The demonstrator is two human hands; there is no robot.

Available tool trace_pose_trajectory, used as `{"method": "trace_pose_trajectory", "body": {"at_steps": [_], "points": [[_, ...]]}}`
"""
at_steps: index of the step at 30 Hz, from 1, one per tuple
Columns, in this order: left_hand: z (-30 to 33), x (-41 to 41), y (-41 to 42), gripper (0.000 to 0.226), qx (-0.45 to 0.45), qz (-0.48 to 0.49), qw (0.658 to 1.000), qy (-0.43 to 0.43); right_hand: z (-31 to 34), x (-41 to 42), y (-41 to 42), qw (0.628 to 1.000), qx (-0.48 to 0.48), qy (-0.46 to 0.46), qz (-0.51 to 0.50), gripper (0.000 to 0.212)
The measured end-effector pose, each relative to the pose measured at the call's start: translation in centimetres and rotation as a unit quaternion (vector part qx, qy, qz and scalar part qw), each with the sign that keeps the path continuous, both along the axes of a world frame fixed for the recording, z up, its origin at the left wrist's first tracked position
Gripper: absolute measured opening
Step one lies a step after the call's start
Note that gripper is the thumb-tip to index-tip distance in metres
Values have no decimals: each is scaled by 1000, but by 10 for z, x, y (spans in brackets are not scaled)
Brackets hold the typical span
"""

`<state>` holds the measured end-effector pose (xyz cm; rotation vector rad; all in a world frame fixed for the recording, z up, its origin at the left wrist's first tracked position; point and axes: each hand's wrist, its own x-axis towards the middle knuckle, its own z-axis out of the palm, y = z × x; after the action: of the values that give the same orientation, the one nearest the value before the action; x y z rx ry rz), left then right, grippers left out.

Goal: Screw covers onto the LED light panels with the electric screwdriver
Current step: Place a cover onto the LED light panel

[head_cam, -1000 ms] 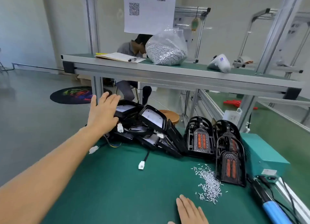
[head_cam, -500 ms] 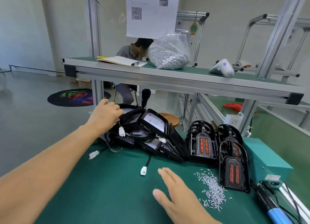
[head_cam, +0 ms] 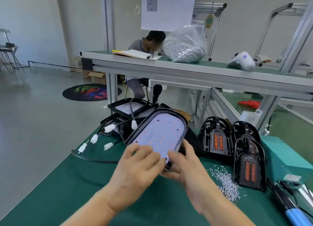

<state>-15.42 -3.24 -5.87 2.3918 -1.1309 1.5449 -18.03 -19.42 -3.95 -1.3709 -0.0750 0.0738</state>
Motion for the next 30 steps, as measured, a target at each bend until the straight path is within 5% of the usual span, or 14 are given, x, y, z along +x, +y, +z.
{"method": "trace_pose_trajectory", "body": {"at_steps": [7,11,16,18,21,24,28,30], "points": [[-70,-29,-35,30,-31,-69,995,63,-65,-25,-36,988,-25,77,-132,48],[-104,-30,-5,60,21,16,985,172,-83,-31,-71,975,-96,104,-169,41],[-107,-11,50,42,-37,134,958,251,-88,-41,-112,963,-193,113,-149,39],[-110,-4,69,30,-71,205,924,315,-89,-44,-121,960,-228,108,-120,38],[-107,11,92,24,-220,300,791,486,-92,-45,-129,954,-276,92,-69,39],[-87,26,107,23,-435,198,683,553,-90,-43,-128,950,-300,83,-30,43],[-75,49,108,46,-407,331,666,530,-83,-29,-119,941,-336,50,-4,46],[-74,54,107,28,-412,351,660,520,-81,-22,-113,939,-341,51,-4,39]]}}
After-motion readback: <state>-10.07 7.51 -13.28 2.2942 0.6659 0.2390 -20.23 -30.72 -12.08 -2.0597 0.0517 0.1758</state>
